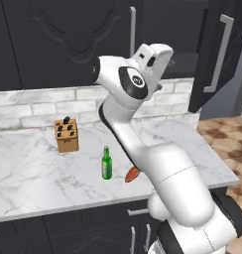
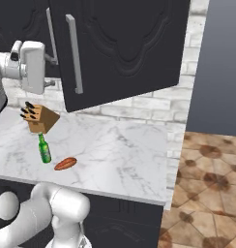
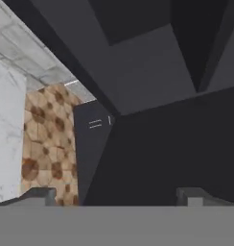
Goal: Pick the pan from the cabinet and place it on the stove. Then turn on the stove burner for the pan.
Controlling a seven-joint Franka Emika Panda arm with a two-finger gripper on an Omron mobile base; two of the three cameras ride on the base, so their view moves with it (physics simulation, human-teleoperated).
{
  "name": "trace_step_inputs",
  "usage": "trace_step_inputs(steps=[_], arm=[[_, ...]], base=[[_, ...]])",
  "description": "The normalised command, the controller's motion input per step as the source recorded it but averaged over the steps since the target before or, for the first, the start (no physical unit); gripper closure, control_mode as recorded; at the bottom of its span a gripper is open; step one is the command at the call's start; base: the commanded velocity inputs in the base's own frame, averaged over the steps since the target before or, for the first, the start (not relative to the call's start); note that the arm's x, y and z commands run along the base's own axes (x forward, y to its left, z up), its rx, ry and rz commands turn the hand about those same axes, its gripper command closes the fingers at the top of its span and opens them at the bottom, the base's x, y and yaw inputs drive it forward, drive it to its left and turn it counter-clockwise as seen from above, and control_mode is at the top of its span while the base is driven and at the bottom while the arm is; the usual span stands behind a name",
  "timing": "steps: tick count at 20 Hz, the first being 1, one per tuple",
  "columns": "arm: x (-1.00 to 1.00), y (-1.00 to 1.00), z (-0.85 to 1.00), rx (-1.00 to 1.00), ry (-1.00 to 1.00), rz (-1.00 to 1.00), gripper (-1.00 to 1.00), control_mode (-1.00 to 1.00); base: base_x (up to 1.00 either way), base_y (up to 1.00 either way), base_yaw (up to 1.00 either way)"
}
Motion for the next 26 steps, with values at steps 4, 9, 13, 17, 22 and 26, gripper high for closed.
trace_step_inputs(steps=[4, 9, 13, 17, 22, 26], arm=[[0.32, -0.5, -0.11, -0.05, 0.25, -0.23, -1.0, -1.0], [0.03, -0.6, -0.17, -0.02, 0.19, -0.22, -1.0, -1.0], [-0.35, -0.62, -0.11, -0.01, 0.06, -0.25, -1.0, -1.0], [-0.74, -0.67, -0.03, -0.01, 0.01, -0.28, -1.0, -1.0], [-0.95, -0.65, 0.0, 0.0, -0.04, -0.27, -1.0, -1.0], [-0.88, -0.7, 0.0, 0.0, -0.01, -0.26, -1.0, -1.0]], base=[[0.0, 0.0, 0.0], [0.0, 0.0, 0.0], [0.0, 0.0, 0.0], [0.0, 0.0, 0.0], [0.0, 0.0, 0.0], [0.0, 0.0, 0.0]])
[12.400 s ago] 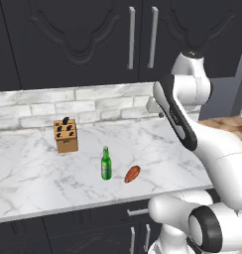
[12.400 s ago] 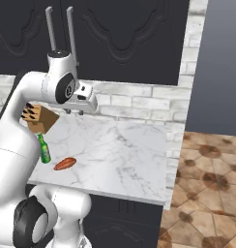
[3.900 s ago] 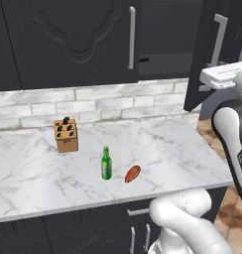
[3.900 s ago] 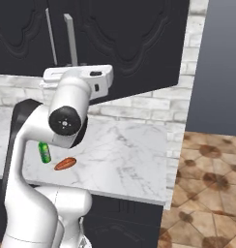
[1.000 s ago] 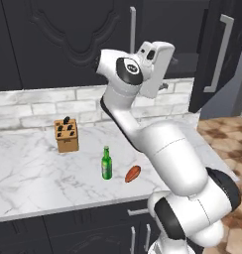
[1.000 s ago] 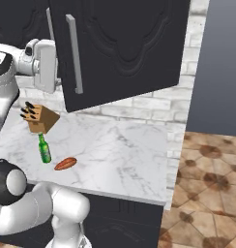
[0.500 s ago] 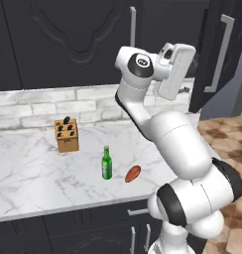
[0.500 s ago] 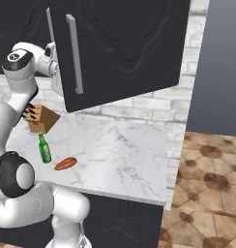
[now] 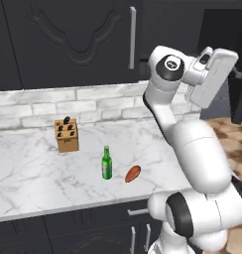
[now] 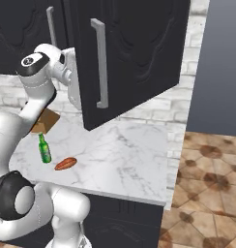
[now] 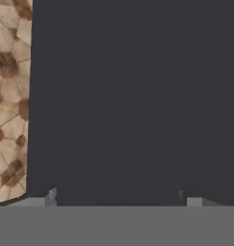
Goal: Pick the pan from the cabinet and place it on the stove. Then turn on the stove burner for the pan.
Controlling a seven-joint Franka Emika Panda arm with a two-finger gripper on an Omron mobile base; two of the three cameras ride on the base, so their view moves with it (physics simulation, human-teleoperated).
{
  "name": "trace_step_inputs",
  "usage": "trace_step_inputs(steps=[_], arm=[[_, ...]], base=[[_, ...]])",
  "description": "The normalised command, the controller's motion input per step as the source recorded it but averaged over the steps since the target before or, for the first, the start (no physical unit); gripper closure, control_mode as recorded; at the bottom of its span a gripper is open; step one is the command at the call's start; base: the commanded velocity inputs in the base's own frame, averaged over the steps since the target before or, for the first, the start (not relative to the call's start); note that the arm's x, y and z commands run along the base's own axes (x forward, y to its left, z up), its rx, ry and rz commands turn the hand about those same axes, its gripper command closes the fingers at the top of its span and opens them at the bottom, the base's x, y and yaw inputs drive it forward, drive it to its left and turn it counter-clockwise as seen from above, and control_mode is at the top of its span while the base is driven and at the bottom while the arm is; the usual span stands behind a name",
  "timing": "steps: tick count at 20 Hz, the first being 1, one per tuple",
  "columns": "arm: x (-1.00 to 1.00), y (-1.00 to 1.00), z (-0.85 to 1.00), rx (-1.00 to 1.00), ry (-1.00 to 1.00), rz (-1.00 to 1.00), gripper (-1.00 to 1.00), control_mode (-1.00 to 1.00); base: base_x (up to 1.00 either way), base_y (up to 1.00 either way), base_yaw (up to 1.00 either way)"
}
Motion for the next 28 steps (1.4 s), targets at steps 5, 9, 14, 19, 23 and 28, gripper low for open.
trace_step_inputs(steps=[5, 9, 14, 19, 23, 28], arm=[[-0.43, -0.89, -0.01, 0.0, 0.04, -0.22, -1.0, -1.0], [-0.01, -0.86, -0.22, 0.01, 0.17, -0.16, -1.0, -1.0], [0.03, -0.7, -0.14, 0.04, 0.1, -0.03, -1.0, -1.0], [-0.04, -0.44, -0.01, 0.04, 0.0, 0.0, -1.0, -1.0], [-0.16, -0.26, 0.0, 0.02, -0.08, 0.0, -1.0, -1.0], [-0.17, -0.04, 0.04, 0.01, -0.18, 0.01, -1.0, -1.0]], base=[[0.0, 0.0, 0.0], [0.0, 0.0, 0.0], [0.0, 0.0, 0.0], [0.0, 0.0, 0.0], [0.0, 0.0, 0.0], [0.0, 0.0, 0.0]])
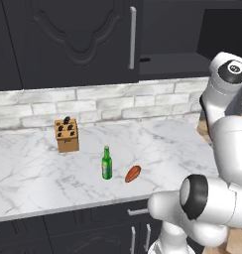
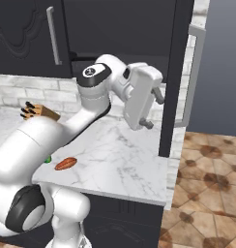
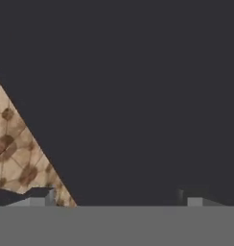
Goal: Pick the pan from the cabinet and place it on the stove. Then turn on the stove burner for the pan.
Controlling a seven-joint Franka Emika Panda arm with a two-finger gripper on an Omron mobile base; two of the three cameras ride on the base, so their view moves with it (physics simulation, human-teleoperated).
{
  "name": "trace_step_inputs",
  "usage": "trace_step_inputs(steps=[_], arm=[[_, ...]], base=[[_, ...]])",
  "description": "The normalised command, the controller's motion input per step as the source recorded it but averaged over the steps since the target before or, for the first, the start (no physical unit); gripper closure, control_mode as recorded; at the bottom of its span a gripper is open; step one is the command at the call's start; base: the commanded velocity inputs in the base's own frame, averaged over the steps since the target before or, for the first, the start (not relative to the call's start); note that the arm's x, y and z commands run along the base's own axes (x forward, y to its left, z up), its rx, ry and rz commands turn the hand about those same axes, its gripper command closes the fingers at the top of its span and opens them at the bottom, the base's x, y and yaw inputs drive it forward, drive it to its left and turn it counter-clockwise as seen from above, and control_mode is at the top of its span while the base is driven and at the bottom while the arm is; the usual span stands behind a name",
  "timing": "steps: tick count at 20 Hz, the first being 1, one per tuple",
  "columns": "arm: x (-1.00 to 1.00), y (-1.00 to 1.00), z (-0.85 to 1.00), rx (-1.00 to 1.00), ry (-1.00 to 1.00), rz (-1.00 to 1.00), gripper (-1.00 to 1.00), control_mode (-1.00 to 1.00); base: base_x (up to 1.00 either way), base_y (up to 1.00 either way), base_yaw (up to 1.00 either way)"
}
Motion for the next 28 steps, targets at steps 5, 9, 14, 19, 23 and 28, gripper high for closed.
trace_step_inputs(steps=[5, 9, 14, 19, 23, 28], arm=[[-0.37, 0.56, 0.13, 0.0, -0.27, 0.02, -1.0, -1.0], [-0.42, 1.0, 0.15, -0.01, -0.29, 0.02, -1.0, -1.0], [-0.36, 1.0, 0.17, 0.0, -0.33, 0.06, -1.0, -1.0], [-0.11, 1.0, 0.25, 0.0, -0.37, 0.1, -1.0, -1.0], [0.02, 0.95, 0.13, 0.0, -0.33, 0.14, -1.0, -1.0], [0.15, 0.73, 0.04, 0.02, -0.31, 0.18, -1.0, -1.0]], base=[[0.0, 0.0, 0.0], [0.0, 0.0, 0.0], [0.0, 0.0, 0.0], [0.0, 0.0, 0.0], [0.0, 0.0, 0.0], [0.0, 0.0, 0.0]])
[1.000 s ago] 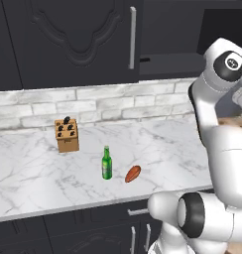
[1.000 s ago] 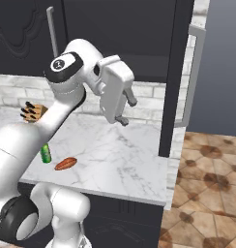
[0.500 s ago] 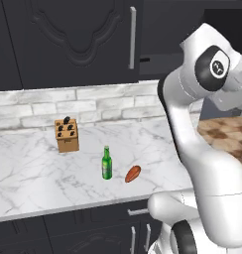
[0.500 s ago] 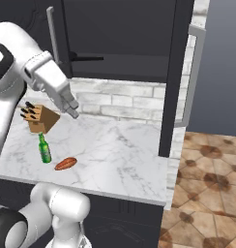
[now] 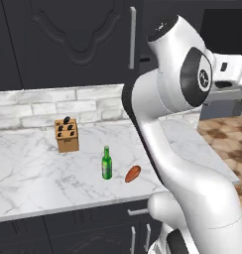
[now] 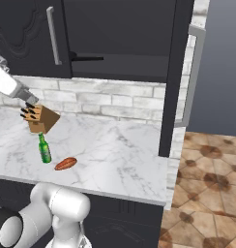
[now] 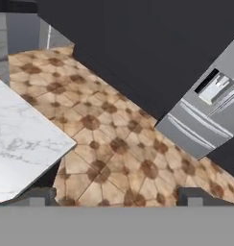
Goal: Pick the pan from the cabinet and place it on the stove. Then turn on the stove burner for the pan.
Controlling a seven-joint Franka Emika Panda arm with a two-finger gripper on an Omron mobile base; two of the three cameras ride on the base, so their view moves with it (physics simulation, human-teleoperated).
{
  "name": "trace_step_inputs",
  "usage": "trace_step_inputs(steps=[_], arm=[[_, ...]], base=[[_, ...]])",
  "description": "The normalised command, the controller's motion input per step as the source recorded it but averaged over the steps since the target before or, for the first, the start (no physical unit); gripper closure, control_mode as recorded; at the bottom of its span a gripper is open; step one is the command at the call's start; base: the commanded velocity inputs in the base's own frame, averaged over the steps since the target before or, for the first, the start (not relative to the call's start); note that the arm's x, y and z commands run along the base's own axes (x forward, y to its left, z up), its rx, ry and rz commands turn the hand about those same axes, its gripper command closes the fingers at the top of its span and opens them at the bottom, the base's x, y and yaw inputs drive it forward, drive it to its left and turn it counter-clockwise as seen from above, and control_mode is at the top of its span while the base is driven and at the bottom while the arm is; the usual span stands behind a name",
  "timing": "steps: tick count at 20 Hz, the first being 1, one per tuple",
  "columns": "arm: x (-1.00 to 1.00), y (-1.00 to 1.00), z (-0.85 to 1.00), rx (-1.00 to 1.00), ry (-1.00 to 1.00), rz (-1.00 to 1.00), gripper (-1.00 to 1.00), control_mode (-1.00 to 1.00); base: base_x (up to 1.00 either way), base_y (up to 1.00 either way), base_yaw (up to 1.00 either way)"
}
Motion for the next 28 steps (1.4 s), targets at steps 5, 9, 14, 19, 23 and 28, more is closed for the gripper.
trace_step_inputs(steps=[5, 9, 14, 19, 23, 28], arm=[[0.3, 0.39, 0.01, 0.03, -0.34, 0.23, -1.0, -1.0], [0.4, 0.16, 0.0, 0.04, -0.37, 0.3, -1.0, -1.0], [0.53, 0.13, 0.0, 0.05, -0.31, 0.3, -1.0, -1.0], [0.42, 0.25, 0.04, 0.01, -0.25, 0.23, -1.0, -1.0], [0.35, 0.36, 0.18, 0.0, -0.13, 0.14, -1.0, -1.0], [0.23, 0.09, 0.28, -0.03, -0.11, 0.09, -1.0, -1.0]], base=[[0.0, 0.0, 0.0], [0.0, 0.0, 0.0], [0.0, 0.0, 0.0], [0.0, 0.0, 0.0], [0.0, 0.0, 0.0], [0.0, 0.0, 0.0]])
